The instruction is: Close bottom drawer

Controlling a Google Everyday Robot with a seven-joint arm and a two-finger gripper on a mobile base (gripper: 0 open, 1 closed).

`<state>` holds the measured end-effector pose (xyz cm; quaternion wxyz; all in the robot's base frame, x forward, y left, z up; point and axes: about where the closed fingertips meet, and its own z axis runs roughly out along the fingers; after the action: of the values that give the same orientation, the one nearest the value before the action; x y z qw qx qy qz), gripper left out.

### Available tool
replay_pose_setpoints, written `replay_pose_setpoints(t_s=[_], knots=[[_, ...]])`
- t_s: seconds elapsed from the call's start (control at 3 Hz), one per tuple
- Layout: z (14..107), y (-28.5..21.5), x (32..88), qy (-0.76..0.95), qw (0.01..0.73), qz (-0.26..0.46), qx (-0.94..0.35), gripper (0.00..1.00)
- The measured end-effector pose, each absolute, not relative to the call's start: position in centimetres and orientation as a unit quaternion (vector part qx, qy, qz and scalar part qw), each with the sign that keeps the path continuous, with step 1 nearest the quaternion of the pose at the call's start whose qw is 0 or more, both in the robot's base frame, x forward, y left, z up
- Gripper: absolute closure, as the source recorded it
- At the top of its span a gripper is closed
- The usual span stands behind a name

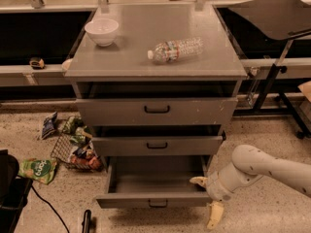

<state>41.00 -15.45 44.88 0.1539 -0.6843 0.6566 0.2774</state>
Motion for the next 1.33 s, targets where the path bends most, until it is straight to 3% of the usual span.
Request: replay_pose_setpoints(t_s=[0.67, 1.0, 1.33], knots=[[41.6, -16.1, 42.1, 0.651, 0.154, 0.274, -0.691, 0.00], [35.8, -17.3, 43.7, 0.640, 0.157, 0.281, -0.698, 0.16], [30.0, -17.7, 44.9, 0.634, 0.164, 0.292, -0.697, 0.40]])
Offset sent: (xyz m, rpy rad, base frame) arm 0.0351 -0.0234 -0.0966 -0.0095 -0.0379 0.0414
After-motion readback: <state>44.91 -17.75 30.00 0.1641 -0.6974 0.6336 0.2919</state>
